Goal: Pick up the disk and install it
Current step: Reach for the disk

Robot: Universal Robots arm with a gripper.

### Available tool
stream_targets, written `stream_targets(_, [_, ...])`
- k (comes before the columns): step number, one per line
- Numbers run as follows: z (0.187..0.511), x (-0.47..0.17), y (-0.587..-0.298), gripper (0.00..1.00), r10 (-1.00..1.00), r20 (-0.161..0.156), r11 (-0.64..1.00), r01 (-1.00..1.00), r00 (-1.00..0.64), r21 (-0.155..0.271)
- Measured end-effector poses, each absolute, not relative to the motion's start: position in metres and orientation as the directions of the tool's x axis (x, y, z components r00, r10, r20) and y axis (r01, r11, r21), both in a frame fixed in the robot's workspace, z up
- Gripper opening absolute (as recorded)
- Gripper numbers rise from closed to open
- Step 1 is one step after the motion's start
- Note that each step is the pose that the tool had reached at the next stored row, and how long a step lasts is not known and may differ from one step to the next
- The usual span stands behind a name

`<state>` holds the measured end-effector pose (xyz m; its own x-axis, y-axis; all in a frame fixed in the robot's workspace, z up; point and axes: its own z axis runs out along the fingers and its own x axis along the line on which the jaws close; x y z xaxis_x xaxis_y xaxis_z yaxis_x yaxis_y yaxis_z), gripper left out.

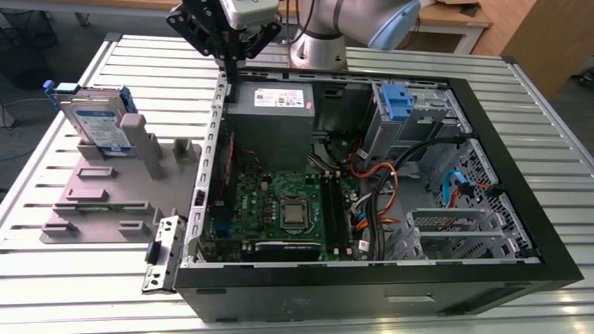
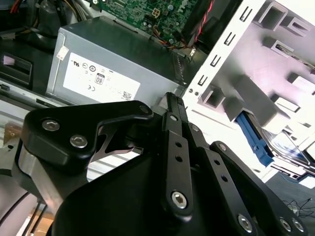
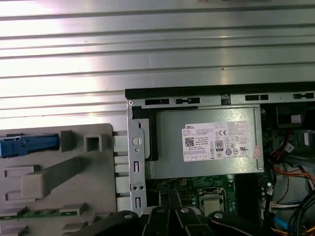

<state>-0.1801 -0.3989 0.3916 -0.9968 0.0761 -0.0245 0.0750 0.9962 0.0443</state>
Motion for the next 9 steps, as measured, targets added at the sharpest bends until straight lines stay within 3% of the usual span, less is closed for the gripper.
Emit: stream_targets(9, [0.391,-0.194,-0.399,0.11,0.076,-0.024,0.996,0.075,-0.997,0.044])
